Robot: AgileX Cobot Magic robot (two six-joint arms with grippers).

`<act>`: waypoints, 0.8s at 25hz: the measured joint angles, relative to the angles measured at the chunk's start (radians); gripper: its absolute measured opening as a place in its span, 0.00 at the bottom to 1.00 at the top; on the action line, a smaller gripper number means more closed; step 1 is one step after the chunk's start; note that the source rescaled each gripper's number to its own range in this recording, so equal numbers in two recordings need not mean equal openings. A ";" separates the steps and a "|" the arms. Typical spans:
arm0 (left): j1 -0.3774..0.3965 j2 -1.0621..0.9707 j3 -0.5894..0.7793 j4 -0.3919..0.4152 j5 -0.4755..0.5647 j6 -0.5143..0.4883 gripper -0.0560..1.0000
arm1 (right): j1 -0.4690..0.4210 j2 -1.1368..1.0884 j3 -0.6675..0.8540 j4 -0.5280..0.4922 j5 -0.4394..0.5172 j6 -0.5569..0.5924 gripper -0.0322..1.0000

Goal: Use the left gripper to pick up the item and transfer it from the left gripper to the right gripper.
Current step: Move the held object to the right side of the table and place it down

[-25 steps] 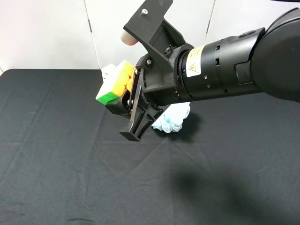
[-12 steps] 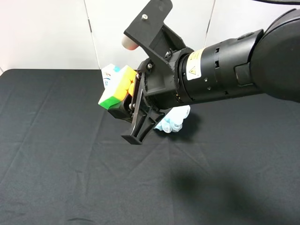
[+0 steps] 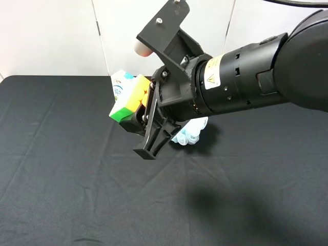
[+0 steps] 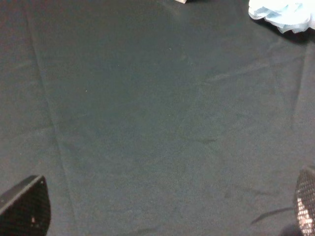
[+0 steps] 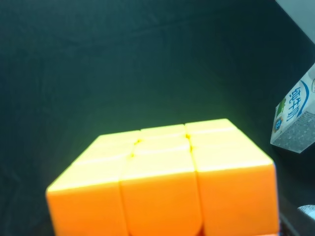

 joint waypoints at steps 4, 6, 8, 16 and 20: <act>0.000 0.000 0.000 0.000 0.000 0.000 0.97 | 0.000 0.000 0.000 0.000 0.027 0.043 0.03; 0.013 0.000 0.000 0.000 0.000 0.000 0.97 | 0.000 0.000 0.000 0.000 0.037 0.060 0.03; 0.048 0.000 0.000 0.000 0.000 0.000 0.97 | 0.000 0.000 0.000 0.001 0.058 0.079 0.03; 0.297 0.000 0.000 0.000 -0.001 0.002 0.97 | -0.098 0.000 0.000 0.004 0.183 0.192 0.03; 0.394 0.000 0.000 0.000 -0.001 0.002 0.97 | -0.203 0.000 0.000 0.004 0.276 0.200 0.03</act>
